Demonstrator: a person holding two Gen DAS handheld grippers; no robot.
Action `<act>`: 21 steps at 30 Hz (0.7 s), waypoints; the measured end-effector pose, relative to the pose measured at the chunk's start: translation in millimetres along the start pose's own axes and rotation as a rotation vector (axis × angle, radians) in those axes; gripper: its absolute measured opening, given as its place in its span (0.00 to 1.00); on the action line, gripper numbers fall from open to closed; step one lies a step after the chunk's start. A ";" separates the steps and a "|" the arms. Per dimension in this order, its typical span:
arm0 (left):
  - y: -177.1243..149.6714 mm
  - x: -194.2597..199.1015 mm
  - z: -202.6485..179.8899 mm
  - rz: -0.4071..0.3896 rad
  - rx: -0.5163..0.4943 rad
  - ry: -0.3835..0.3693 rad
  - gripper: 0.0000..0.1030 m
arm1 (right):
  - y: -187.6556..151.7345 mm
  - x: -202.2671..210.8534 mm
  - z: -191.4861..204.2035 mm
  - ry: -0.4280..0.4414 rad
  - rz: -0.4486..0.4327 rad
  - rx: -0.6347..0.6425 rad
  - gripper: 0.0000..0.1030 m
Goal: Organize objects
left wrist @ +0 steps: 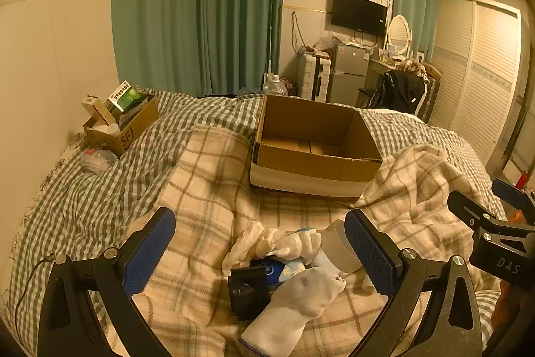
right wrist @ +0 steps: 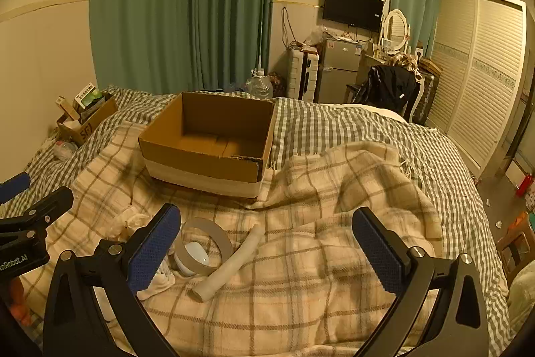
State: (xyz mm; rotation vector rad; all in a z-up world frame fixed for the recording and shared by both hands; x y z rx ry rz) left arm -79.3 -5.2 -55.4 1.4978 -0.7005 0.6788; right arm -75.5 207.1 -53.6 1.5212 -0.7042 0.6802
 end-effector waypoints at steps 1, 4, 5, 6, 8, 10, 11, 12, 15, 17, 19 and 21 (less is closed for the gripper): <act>-0.2 -0.1 0.3 0.001 0.000 0.000 1.00 | -0.2 -0.5 0.0 -0.001 0.001 0.000 1.00; -0.7 -0.3 -0.3 -0.001 0.000 0.000 1.00 | -0.3 -0.8 -0.4 -0.001 0.001 0.001 1.00; -1.2 -0.6 -0.3 0.000 -0.001 0.000 1.00 | -0.4 -0.9 -0.3 -0.001 0.002 0.001 1.00; -1.3 -0.7 -0.5 0.000 0.000 0.000 1.00 | -0.3 -0.9 -0.1 0.000 0.004 0.002 1.00; -3.0 -1.8 -1.1 0.003 -0.002 -0.001 1.00 | -0.4 -1.2 0.0 0.001 0.005 0.002 1.00; -4.6 -3.1 -2.2 0.008 -0.004 -0.004 1.00 | -0.8 -1.7 0.1 0.004 0.007 0.003 1.00; -5.3 -3.9 -3.1 0.011 -0.006 -0.004 1.00 | -0.8 -1.7 0.0 0.004 0.007 0.003 1.00; -5.2 -4.4 -4.3 0.013 -0.008 -0.004 1.00 | -0.9 -1.8 0.3 0.004 0.007 0.004 1.00; -5.9 -5.7 -5.8 0.019 -0.010 -0.006 1.00 | -1.1 -1.9 0.5 0.006 0.006 0.004 1.00; -6.4 -6.1 -6.5 0.023 -0.009 -0.009 1.00 | -1.0 -1.9 0.5 0.005 0.006 0.004 1.00; -6.8 -6.5 -6.9 0.025 -0.010 -0.008 1.00 | -0.9 -1.9 0.5 0.006 0.007 0.003 1.00; -6.2 -6.3 -6.3 0.025 -0.009 -0.009 1.00 | -1.3 -1.8 0.8 0.006 0.007 0.004 1.00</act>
Point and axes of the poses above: each gripper's, at about its wrist camera, not at the fingertips, and x roughly against the way its jaws point, z to its left, y to its top, the point moved 10 cm from there along -x, roughly the way its jaws point, and after that the axes turned 15 degrees about z, right-handed, at the moved point
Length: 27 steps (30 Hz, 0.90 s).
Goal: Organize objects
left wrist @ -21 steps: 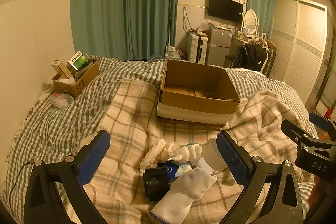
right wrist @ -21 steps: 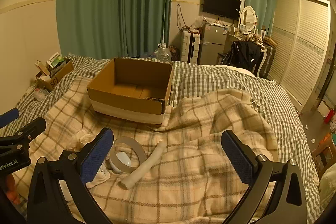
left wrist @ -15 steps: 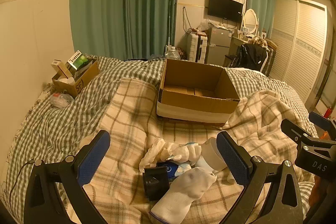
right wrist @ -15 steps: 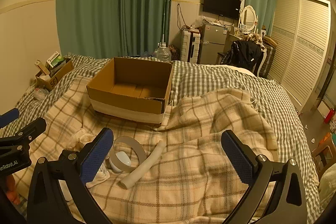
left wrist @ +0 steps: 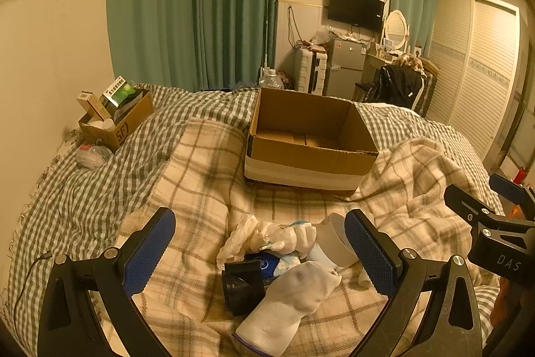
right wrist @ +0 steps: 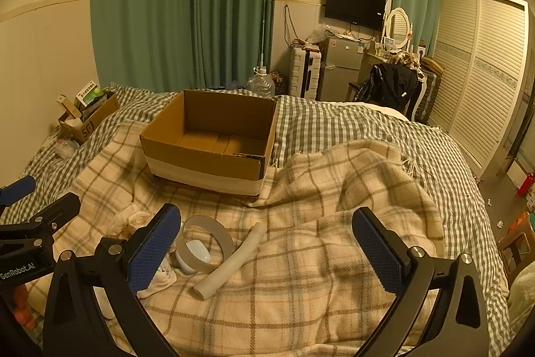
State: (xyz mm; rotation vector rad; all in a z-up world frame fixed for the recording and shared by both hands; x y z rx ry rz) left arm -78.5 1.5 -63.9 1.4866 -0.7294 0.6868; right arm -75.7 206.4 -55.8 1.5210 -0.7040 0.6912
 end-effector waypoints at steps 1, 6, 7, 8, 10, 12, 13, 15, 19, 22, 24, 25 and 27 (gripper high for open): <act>0.0 0.0 0.0 0.000 0.000 -0.001 1.00 | -0.1 -0.1 -0.1 -0.001 0.000 0.001 1.00; 0.2 -1.1 -1.1 0.001 -0.005 -0.002 1.00 | -0.4 0.2 0.8 -0.002 0.000 0.003 1.00; 0.3 -0.7 -1.1 0.000 -0.004 -0.003 1.00 | -0.2 0.1 0.6 -0.003 0.000 0.003 1.00; 0.3 -0.5 -1.3 0.000 -0.005 -0.003 1.00 | -0.5 0.1 0.5 -0.003 0.000 0.003 1.00; 0.4 -0.2 -1.7 0.000 -0.005 -0.003 1.00 | -1.2 -0.1 0.7 -0.002 0.001 0.004 1.00; 0.0 -0.7 -2.1 0.002 -0.006 -0.004 1.00 | -1.6 -0.3 1.2 -0.003 0.003 0.006 1.00; 0.0 -0.1 -2.5 0.002 -0.007 -0.004 1.00 | -1.8 -0.3 1.6 -0.004 0.004 0.008 1.00; 0.2 0.0 -3.1 0.004 -0.010 -0.005 1.00 | -1.5 -0.5 2.0 -0.006 0.005 0.010 1.00; 0.3 0.1 -3.6 0.003 -0.012 -0.007 1.00 | -0.3 -0.5 2.8 -0.004 0.005 0.010 1.00; 0.0 0.6 -4.7 0.002 -0.015 -0.008 1.00 | -0.4 -0.5 2.6 -0.007 0.005 0.010 1.00; -0.1 0.7 -4.8 0.002 -0.015 -0.009 1.00 | -0.3 -0.5 2.1 -0.006 0.005 0.009 1.00; 0.0 0.6 -5.0 0.002 -0.014 -0.009 1.00 | -0.4 -0.5 2.2 -0.006 0.006 0.009 1.00; -0.2 0.5 -4.9 0.003 -0.014 -0.005 1.00 | -0.5 -0.5 2.4 -0.006 0.006 0.010 1.00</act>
Point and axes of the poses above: each gripper's, at about its wrist camera, not at the fingertips, and x roughly against the way its jaws point, z to its left, y to its top, the point moved 10 cm from there along -x, roughly the way its jaws point, and after that the axes turned 15 degrees about z, right-handed, at the moved point
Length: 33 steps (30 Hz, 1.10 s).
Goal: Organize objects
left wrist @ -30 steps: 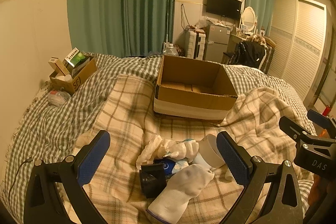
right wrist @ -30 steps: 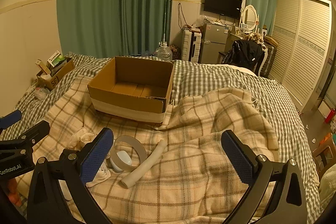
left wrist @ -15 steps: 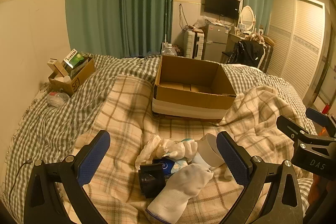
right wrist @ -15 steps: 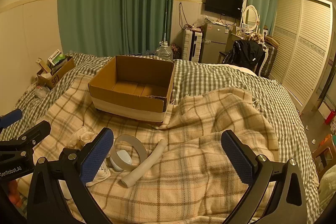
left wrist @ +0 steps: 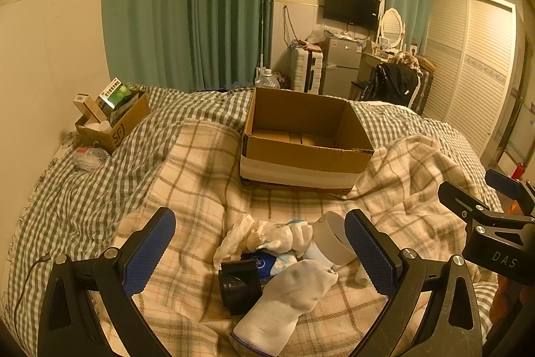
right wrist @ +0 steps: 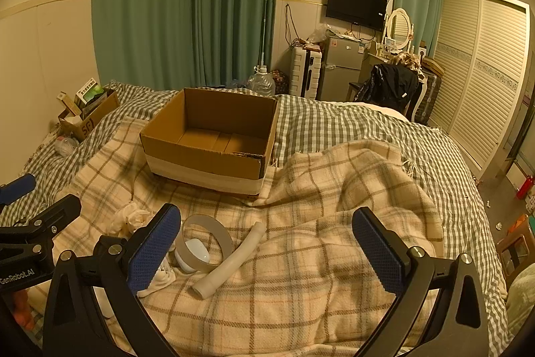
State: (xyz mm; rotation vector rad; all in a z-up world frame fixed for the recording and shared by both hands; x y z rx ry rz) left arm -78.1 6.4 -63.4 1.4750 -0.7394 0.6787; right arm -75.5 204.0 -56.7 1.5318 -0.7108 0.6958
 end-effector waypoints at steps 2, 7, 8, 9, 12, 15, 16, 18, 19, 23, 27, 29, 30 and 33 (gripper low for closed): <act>-0.4 0.3 -0.4 0.000 -0.002 -0.001 1.00 | -0.2 0.0 -0.2 0.000 -0.001 0.001 1.00; -0.7 -0.4 -1.9 0.002 -0.006 -0.005 1.00 | 0.3 -0.4 -0.5 0.003 0.002 0.005 1.00; -1.0 -0.7 -2.6 0.003 -0.008 -0.006 1.00 | 0.5 -0.6 -0.2 0.004 0.002 0.006 1.00; -1.3 -1.1 -3.2 0.004 -0.011 -0.005 1.00 | 0.4 -0.9 -0.1 0.004 0.003 0.007 1.00; -2.4 -2.8 -4.0 0.008 -0.016 -0.004 1.00 | 0.1 -1.7 -0.7 0.000 0.005 0.009 1.00; -3.3 -3.5 -4.1 0.008 -0.015 -0.005 1.00 | -0.8 -4.5 -1.9 -0.007 0.013 0.008 1.00; -3.3 -3.5 -4.2 0.009 -0.016 -0.005 1.00 | -1.3 -5.4 -1.9 -0.005 0.015 0.007 1.00; -4.6 -5.3 -4.1 0.013 -0.017 -0.003 1.00 | -1.9 -6.6 -2.4 0.001 0.018 0.004 1.00; -5.5 -6.5 -4.3 0.017 -0.018 -0.002 1.00 | -1.9 -7.1 -2.6 0.002 0.019 0.004 1.00; -9.8 -12.3 -5.4 0.033 -0.023 -0.005 0.99 | -3.0 -10.2 -3.2 0.003 0.026 0.005 1.00; -19.5 -23.0 -7.3 0.071 -0.035 -0.011 0.99 | -6.2 -15.6 -4.6 0.003 0.041 0.003 1.00; -29.4 -32.9 -9.1 0.108 -0.042 -0.014 0.99 | -7.7 -18.5 -5.9 0.000 0.048 0.001 1.00; -34.9 -38.5 -9.9 0.126 -0.046 -0.014 0.99 | -8.8 -20.7 -6.5 -0.002 0.054 0.000 1.00; -55.4 -58.8 -11.1 0.189 -0.053 0.003 0.98 | -12.4 -27.6 -8.1 -0.008 0.070 0.000 1.00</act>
Point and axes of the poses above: each gripper's, at about its wrist camera, not at the fingertips, and x roughly against the way its jaws point, z to its left, y to its top, the point moved 10 cm from there along -x, roughly the way its jaws point, and after that the axes turned 15 degrees about z, right-handed, at the moved point
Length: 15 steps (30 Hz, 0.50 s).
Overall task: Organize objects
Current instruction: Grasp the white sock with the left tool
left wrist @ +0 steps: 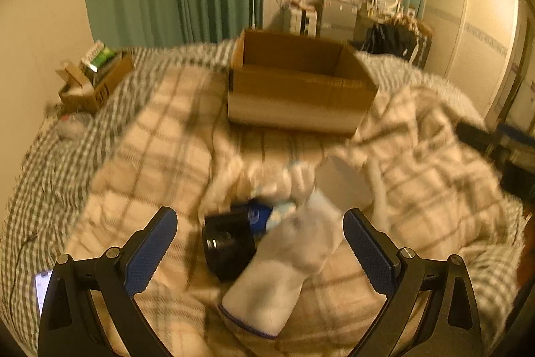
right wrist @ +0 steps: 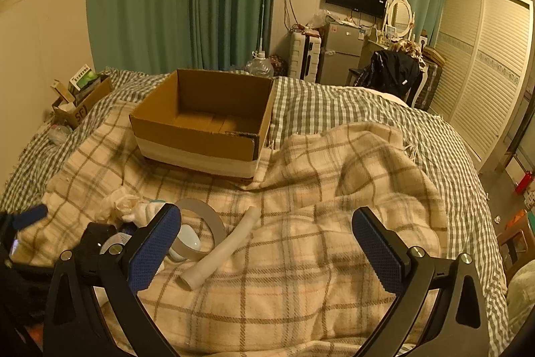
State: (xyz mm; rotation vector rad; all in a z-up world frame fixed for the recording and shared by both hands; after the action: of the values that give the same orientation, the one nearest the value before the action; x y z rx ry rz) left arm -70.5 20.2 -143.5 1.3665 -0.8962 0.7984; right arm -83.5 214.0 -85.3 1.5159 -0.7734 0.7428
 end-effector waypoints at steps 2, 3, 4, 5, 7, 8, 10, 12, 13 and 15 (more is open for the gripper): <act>-12.9 -19.1 -3.0 0.057 -0.005 -0.013 0.96 | -2.5 -6.5 -0.7 -0.007 0.015 0.002 1.00; -17.7 -27.1 -3.6 0.083 -0.005 -0.021 0.96 | -3.7 -9.0 -1.2 -0.009 0.021 0.002 1.00; -22.3 -35.3 -3.5 0.108 -0.001 -0.026 0.95 | -5.1 -11.6 -1.3 -0.011 0.028 0.003 1.00; -25.3 -41.9 -4.9 0.127 0.000 -0.031 0.93 | -6.2 -14.7 -1.1 -0.013 0.034 0.005 1.00; -29.3 -50.9 -10.1 0.146 -0.006 -0.071 0.83 | -8.9 -20.9 -0.4 -0.017 0.050 0.011 1.00; -31.9 -55.1 -13.0 0.161 -0.011 -0.100 0.66 | -10.5 -24.7 0.7 -0.020 0.059 0.016 1.00; -36.9 -57.0 -23.1 0.178 -0.033 -0.159 0.53 | -13.6 -33.5 3.4 -0.027 0.080 0.027 1.00; -36.5 -51.3 -25.4 0.161 -0.054 -0.153 0.39 | -17.9 -43.6 6.7 -0.032 0.110 0.042 1.00; -34.9 -46.3 -25.8 0.148 -0.059 -0.148 0.34 | -19.7 -47.0 7.8 -0.034 0.121 0.047 0.99; -30.0 -35.1 -22.3 0.124 -0.049 -0.156 0.32 | -24.0 -56.1 13.3 -0.029 0.153 0.066 0.96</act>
State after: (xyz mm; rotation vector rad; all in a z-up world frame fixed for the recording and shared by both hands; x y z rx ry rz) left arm -58.5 42.0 -188.3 1.3533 -1.1242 0.7662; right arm -95.7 205.1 -145.9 1.5417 -0.9024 0.8689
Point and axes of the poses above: each gripper's, at about its wrist camera, not at the fingertips, and x roughly against the way its jaws point, z to its left, y to its top, the point moved 10 cm from there along -x, roughly the way its jaws point, and after that the axes turned 15 degrees about z, right-handed, at the moved point
